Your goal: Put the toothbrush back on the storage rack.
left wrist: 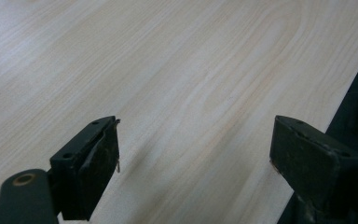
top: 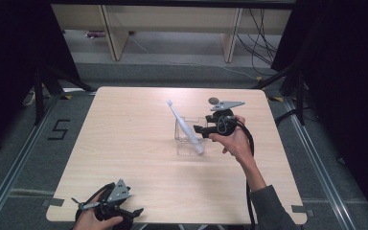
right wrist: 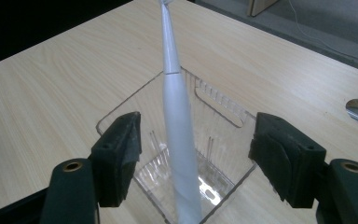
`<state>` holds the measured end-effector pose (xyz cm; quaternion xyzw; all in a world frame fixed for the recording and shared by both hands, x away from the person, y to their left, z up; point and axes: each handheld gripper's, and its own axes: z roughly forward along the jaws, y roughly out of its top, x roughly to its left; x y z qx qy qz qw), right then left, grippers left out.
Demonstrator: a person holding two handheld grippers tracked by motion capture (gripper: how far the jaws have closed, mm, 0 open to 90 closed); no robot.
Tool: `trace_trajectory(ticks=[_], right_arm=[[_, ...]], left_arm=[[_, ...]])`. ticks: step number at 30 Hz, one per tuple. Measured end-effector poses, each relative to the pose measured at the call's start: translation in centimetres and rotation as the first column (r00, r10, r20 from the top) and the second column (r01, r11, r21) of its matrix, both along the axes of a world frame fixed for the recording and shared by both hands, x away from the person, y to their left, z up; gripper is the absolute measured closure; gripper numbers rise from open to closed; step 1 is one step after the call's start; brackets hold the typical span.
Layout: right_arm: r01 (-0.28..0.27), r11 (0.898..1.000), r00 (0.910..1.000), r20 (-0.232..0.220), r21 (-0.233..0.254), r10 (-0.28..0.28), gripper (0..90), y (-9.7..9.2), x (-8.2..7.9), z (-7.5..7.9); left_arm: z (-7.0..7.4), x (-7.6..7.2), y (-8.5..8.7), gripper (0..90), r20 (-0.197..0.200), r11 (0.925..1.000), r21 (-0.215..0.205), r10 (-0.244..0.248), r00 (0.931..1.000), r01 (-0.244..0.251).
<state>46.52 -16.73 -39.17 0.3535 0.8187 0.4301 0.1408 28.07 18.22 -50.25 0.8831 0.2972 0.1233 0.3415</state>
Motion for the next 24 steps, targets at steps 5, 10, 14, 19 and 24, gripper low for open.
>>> trace_trajectory(ticks=[5,10,14,19,24], right_arm=[[-0.015,1.000,0.9998,0.014,0.002,0.015,32.0,-0.3,-0.2,0.0],[0.001,1.000,1.0000,0.009,-0.004,-0.001,31.4,-0.6,-0.6,0.0],[0.015,1.000,0.9997,-0.016,-0.014,-0.016,31.1,-1.1,-0.9,-0.1],[0.020,0.999,0.9998,-0.003,-0.026,-0.020,30.8,-1.8,-1.4,0.1],[0.027,1.000,0.9995,-0.013,-0.015,-0.027,29.7,-2.3,-1.9,0.0]], left_arm=[[0.0,-0.1,0.0,15.0,-0.003,1.0000,-0.008,0.002,1.0000,-0.002],[0.0,0.0,0.0,15.0,0.000,1.0000,-0.001,0.004,1.0000,-0.004],[0.1,-0.1,0.0,15.0,0.001,1.0000,-0.003,0.002,1.0000,-0.002],[0.0,-0.1,0.0,15.0,0.000,1.0000,-0.001,0.000,1.0000,0.000],[0.0,0.0,0.0,15.0,-0.001,1.0000,0.001,0.001,1.0000,-0.001]])
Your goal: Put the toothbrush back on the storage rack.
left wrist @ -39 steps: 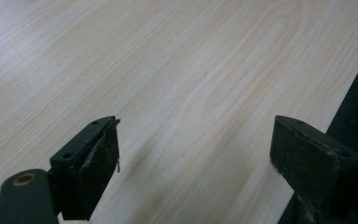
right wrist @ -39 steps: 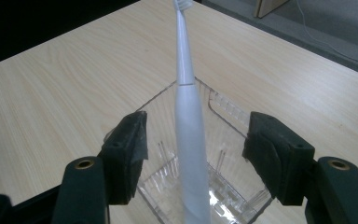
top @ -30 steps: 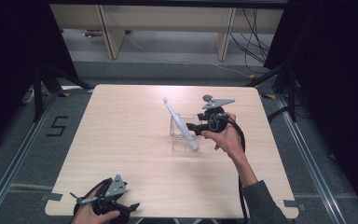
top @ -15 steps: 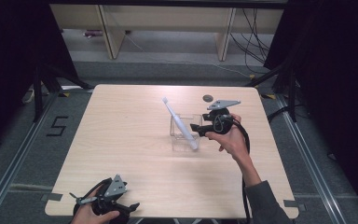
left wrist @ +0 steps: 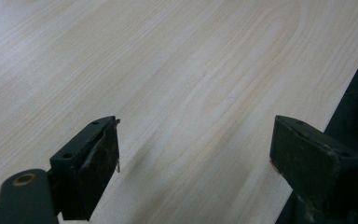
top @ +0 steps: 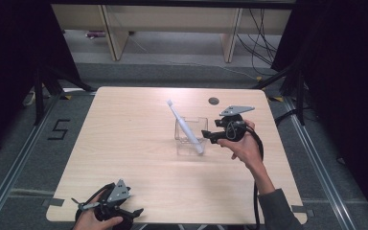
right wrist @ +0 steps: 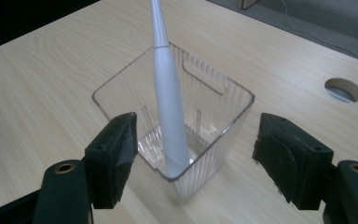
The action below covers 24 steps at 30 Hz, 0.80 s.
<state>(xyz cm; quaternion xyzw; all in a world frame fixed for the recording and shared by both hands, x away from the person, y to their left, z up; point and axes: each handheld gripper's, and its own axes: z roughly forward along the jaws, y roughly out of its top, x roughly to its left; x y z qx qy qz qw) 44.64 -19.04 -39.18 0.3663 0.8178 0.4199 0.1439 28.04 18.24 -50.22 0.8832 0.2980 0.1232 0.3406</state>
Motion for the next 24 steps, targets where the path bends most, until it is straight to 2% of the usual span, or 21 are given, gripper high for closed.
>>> trace_trajectory(ticks=[2,3,4,5,6,9,11,12,13,14,17,19,21,22,23,24], right_arm=[[0.014,1.000,0.9999,-0.002,-0.020,-0.014,28.7,-0.3,-0.3,-0.1],[0.001,1.000,1.0000,0.008,-0.026,-0.001,28.4,-0.5,-0.3,-0.2],[0.013,1.000,0.9998,-0.012,-0.016,-0.013,28.1,-0.5,-0.5,-0.2],[0.003,1.000,0.9999,0.010,-0.027,-0.003,27.8,-0.7,-0.5,-0.3],[-0.001,1.000,1.0000,0.002,-0.013,0.001,27.7,-0.7,-0.5,-0.3],[0.020,1.000,0.9998,-0.007,-0.015,-0.020,25.3,-0.9,-0.9,-0.4],[0.023,1.000,0.9997,-0.005,-0.017,-0.023,24.7,-0.9,-0.9,-0.5],[0.017,0.999,0.9998,0.013,-0.032,-0.017,24.3,-1.1,-0.8,-0.5],[0.023,1.000,0.9997,-0.011,-0.012,-0.023,24.2,-1.0,-1.0,-0.5],[0.024,1.000,0.9997,-0.010,-0.017,-0.024,24.1,-1.1,-1.1,-0.5],[0.023,0.999,0.9996,0.017,-0.030,-0.023,23.4,-1.2,-1.1,-0.5],[0.020,1.000,0.9998,0.003,-0.019,-0.020,23.4,-1.2,-1.4,-0.5],[0.018,1.000,0.9996,0.024,-0.022,-0.018,23.1,-1.2,-1.5,-0.7],[0.020,1.000,0.9996,0.019,-0.024,-0.019,22.8,-1.3,-1.6,-0.6],[0.032,0.999,0.9995,-0.005,-0.011,-0.032,22.8,-1.2,-1.8,-0.6],[0.032,0.999,0.9995,-0.005,-0.011,-0.032,22.8,-1.2,-1.8,-0.6]], left_arm=[[0.0,0.0,0.0,15.0,-0.007,0.9999,0.010,-0.005,1.0000,0.005],[0.1,0.0,0.0,15.0,-0.002,1.0000,0.007,-0.002,1.0000,0.003],[0.1,-0.1,0.0,15.0,-0.003,1.0000,-0.001,-0.001,1.0000,0.001],[0.1,0.0,0.0,15.0,0.000,1.0000,0.004,-0.002,1.0000,0.002],[0.1,0.0,0.0,15.0,0.002,1.0000,0.006,-0.001,1.0000,0.001],[0.1,-0.1,0.0,15.0,0.001,1.0000,0.004,0.000,1.0000,0.000],[0.1,-0.1,0.0,15.0,0.000,1.0000,0.003,-0.001,1.0000,0.001],[0.1,-0.1,0.0,15.0,-0.004,1.0000,-0.002,-0.002,1.0000,0.002],[0.1,0.0,0.0,14.9,0.000,1.0000,0.006,0.000,1.0000,0.000],[0.1,0.0,0.0,15.0,0.000,1.0000,0.006,0.000,1.0000,0.000],[0.1,0.0,0.0,15.0,-0.001,1.0000,0.006,0.002,1.0000,-0.002],[0.0,0.0,0.0,15.0,-0.002,1.0000,0.003,0.002,1.0000,-0.002],[0.1,0.0,0.0,15.0,-0.012,0.9999,0.013,-0.003,0.9999,0.003],[0.0,0.0,0.0,15.0,-0.005,1.0000,0.008,-0.002,1.0000,0.002],[0.0,-0.1,0.0,15.0,0.000,1.0000,0.005,0.000,1.0000,0.000],[0.0,-0.1,0.0,14.9,0.000,1.0000,0.005,0.000,1.0000,0.000]])
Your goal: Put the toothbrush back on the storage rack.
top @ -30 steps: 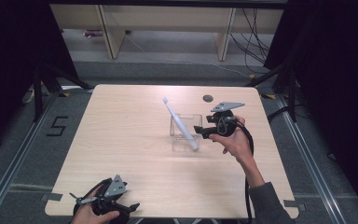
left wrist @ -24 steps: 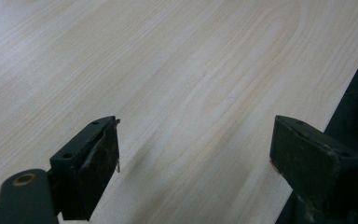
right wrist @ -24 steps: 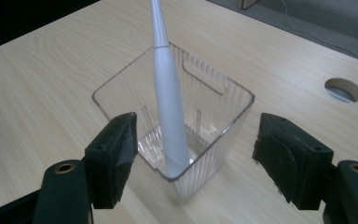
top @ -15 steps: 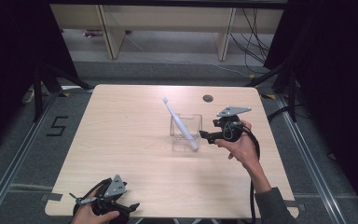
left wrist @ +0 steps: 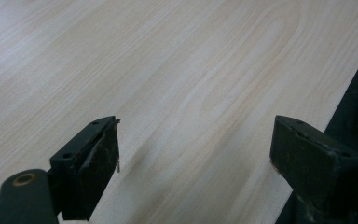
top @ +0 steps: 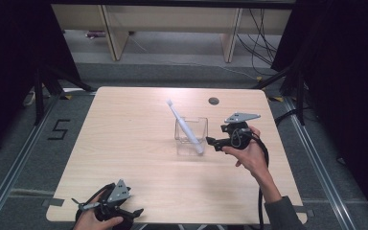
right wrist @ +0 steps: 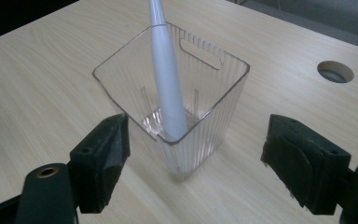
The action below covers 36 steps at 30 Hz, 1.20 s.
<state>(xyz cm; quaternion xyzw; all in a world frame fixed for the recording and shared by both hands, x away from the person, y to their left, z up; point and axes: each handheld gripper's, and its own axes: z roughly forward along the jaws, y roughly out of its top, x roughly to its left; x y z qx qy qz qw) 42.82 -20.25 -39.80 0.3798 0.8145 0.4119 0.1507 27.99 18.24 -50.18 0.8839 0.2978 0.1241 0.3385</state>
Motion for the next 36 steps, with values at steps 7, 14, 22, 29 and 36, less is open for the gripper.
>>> trace_trajectory(ticks=[7,14,22,29,36], right_arm=[[-0.035,0.999,0.9991,0.024,-0.001,0.035,22.9,-0.1,-0.4,-0.8],[-0.003,1.000,0.9999,-0.017,0.009,0.003,22.3,0.0,-1.4,-1.1],[-0.028,1.000,0.9995,0.016,-0.008,0.028,21.2,-0.2,-1.7,-1.7],[-0.022,1.000,0.9997,0.006,-0.011,0.022,18.7,-0.7,-2.3,-2.2],[-0.031,0.999,0.9995,0.010,-0.017,0.031,17.1,-1.0,-2.9,-2.7]], left_arm=[[0.0,0.0,0.0,14.9,-0.002,1.0000,-0.005,0.008,1.0000,-0.008],[0.1,0.1,0.1,15.0,0.005,1.0000,0.001,-0.003,1.0000,0.003],[0.1,0.1,0.1,15.0,0.009,0.9999,0.005,-0.011,0.9999,0.011],[0.1,0.1,0.1,14.9,0.003,1.0000,-0.001,-0.002,1.0000,0.002],[0.1,0.1,0.1,14.9,0.002,1.0000,0.001,0.001,1.0000,-0.001]])
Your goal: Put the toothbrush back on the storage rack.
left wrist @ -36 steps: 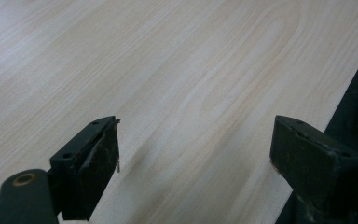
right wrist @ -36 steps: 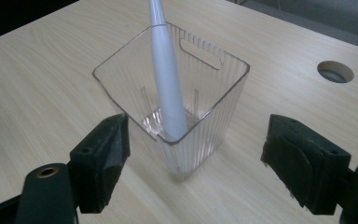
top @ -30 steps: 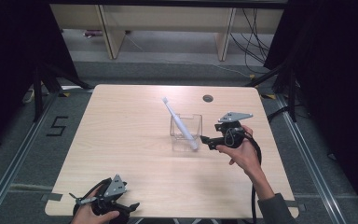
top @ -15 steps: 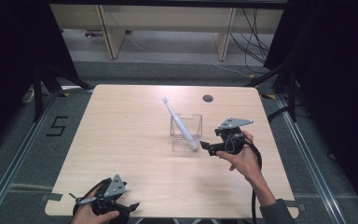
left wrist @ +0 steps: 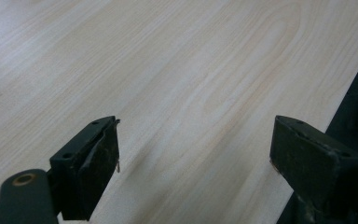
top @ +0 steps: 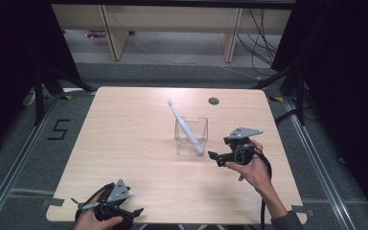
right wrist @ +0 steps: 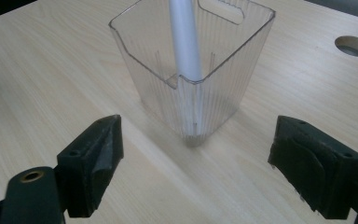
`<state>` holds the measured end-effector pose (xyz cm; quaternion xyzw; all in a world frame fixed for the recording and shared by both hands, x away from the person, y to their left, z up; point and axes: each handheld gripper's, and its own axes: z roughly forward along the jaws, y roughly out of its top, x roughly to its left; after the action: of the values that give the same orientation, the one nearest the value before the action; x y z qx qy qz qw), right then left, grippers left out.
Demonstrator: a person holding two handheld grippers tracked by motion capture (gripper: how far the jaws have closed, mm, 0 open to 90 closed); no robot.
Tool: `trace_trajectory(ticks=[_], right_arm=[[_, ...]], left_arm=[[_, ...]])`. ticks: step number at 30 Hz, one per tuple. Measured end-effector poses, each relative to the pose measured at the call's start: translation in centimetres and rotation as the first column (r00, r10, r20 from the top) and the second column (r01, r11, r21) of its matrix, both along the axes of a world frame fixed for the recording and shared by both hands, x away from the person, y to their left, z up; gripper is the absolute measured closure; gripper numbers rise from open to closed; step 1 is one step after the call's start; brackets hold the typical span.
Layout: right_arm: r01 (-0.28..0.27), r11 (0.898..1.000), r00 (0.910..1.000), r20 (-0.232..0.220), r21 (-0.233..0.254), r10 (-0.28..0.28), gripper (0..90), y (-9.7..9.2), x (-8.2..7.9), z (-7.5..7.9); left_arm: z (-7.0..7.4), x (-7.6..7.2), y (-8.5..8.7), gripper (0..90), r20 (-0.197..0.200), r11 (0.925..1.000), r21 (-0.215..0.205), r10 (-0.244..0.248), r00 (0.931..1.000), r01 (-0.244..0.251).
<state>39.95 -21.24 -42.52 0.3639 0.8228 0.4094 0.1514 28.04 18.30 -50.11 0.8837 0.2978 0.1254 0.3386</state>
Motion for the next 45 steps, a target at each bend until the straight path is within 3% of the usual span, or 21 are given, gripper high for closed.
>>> trace_trajectory(ticks=[1,2,4,7,11,14,16,17,20,21,25,27,34,38,45], right_arm=[[-0.008,1.000,0.9999,0.011,0.004,0.008,17.1,0.0,0.0,-0.1],[0.006,1.000,0.9999,-0.011,0.016,-0.005,16.9,0.1,-0.2,-0.3],[0.002,1.000,1.0000,-0.005,0.004,-0.002,16.6,0.0,-0.2,-0.5],[0.008,1.000,0.9994,-0.034,0.011,-0.008,16.4,0.1,-0.7,-0.7],[-0.017,1.000,0.9998,0.006,0.001,0.017,16.1,0.0,-0.9,-0.8],[-0.026,1.000,0.9996,0.011,-0.002,0.026,16.1,0.0,-1.2,-1.0],[-0.024,1.000,0.9996,-0.011,0.004,0.024,16.2,0.2,-1.6,-1.2],[-0.035,0.999,0.9993,0.010,0.001,0.035,16.3,0.2,-1.6,-1.4],[-0.025,1.000,0.9996,-0.010,-0.001,0.025,16.3,0.2,-1.9,-1.4],[-0.042,0.999,0.9991,0.010,-0.008,0.042,16.5,0.2,-1.9,-1.6],[-0.031,1.000,0.9994,-0.017,0.000,0.031,16.5,0.3,-2.3,-1.7],[-0.032,0.999,0.9995,0.002,0.001,0.032,16.5,0.3,-2.3,-1.9],[-0.042,0.999,0.9985,-0.034,-0.004,0.042,16.4,0.1,-2.7,-2.4],[-0.045,0.999,0.9989,-0.012,-0.005,0.045,16.5,0.0,-2.9,-2.5],[-0.037,0.999,0.9984,-0.042,-0.004,0.037,16.6,-0.1,-3.3,-2.8]], left_arm=[[0.0,0.0,0.0,14.9,0.000,1.0000,-0.001,0.000,1.0000,0.000],[0.0,0.0,0.0,14.9,0.000,1.0000,-0.002,0.000,1.0000,0.000],[0.0,0.0,0.0,14.9,0.000,1.0000,-0.002,0.000,1.0000,0.000],[0.0,0.0,0.0,14.9,0.001,1.0000,-0.001,-0.001,1.0000,0.001],[0.1,0.1,0.1,14.9,0.009,0.9999,0.007,-0.011,0.9999,0.011],[0.0,0.0,0.0,14.9,-0.001,1.0000,-0.001,0.001,1.0000,-0.001],[0.1,0.1,0.1,14.9,0.009,0.9999,0.008,-0.011,0.9999,0.011],[0.1,0.1,0.1,14.9,0.009,0.9999,0.008,-0.011,0.9999,0.011],[0.1,0.1,0.1,14.9,0.010,0.9999,0.007,-0.011,0.9999,0.011],[0.1,0.1,0.1,14.9,0.010,0.9999,0.008,-0.011,0.9999,0.011],[0.1,0.1,0.1,14.9,0.011,0.9999,0.010,-0.011,0.9999,0.011],[0.1,0.0,0.1,14.9,0.010,1.0000,0.006,-0.007,0.9999,0.007],[0.1,0.0,0.1,14.9,0.011,0.9999,0.008,-0.008,0.9999,0.008],[0.1,0.0,0.1,14.9,0.010,1.0000,0.006,-0.006,0.9999,0.006],[0.2,0.1,0.2,14.9,0.003,0.9999,0.011,-0.010,0.9999,0.010]])
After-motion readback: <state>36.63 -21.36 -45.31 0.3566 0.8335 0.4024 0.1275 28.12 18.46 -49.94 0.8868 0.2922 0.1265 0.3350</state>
